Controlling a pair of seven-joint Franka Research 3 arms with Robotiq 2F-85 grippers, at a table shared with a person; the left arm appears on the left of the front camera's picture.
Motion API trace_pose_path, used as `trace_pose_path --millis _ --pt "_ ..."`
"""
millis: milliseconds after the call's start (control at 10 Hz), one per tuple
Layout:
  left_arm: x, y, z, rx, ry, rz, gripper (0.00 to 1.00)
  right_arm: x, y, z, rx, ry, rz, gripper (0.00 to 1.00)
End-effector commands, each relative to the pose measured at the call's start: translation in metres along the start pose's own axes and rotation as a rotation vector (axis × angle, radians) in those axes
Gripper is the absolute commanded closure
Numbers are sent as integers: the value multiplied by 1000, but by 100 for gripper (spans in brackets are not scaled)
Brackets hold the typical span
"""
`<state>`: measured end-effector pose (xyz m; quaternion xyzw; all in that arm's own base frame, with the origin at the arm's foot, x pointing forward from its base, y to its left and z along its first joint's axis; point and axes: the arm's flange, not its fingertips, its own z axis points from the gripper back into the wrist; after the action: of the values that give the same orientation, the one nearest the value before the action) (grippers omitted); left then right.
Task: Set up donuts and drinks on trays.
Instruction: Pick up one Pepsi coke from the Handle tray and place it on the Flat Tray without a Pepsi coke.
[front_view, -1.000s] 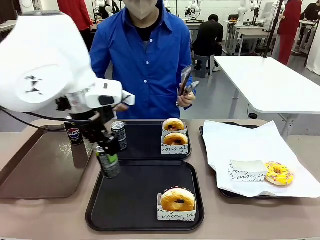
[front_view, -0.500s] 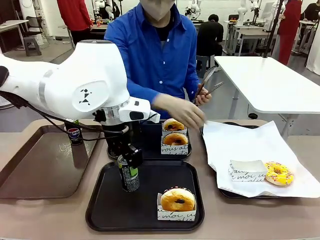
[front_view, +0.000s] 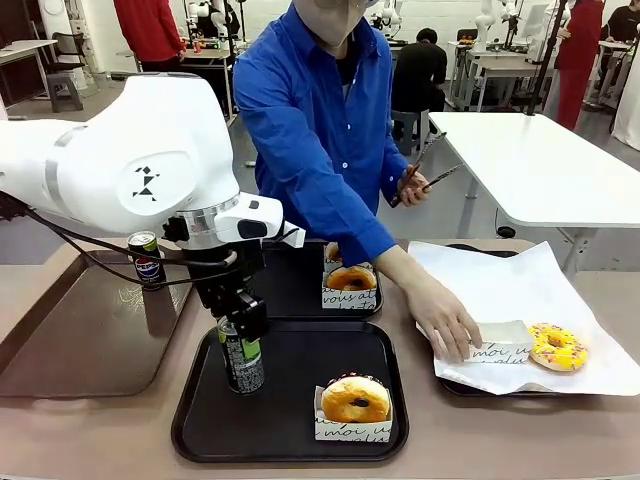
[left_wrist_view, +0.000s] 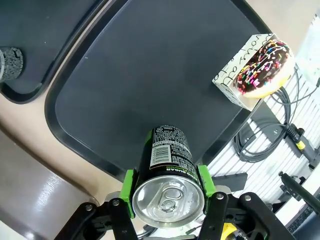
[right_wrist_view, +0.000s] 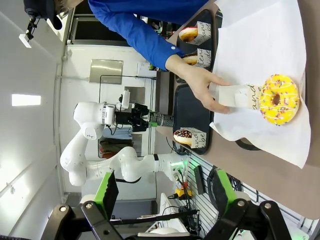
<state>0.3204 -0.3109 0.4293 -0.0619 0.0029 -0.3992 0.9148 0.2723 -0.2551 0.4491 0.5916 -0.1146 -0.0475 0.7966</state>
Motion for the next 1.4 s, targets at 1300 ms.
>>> trace_pose_path --millis 1300 --pt "26 23 -42 164 -79 -31 42 -1 1 1 12 -2 4 0"
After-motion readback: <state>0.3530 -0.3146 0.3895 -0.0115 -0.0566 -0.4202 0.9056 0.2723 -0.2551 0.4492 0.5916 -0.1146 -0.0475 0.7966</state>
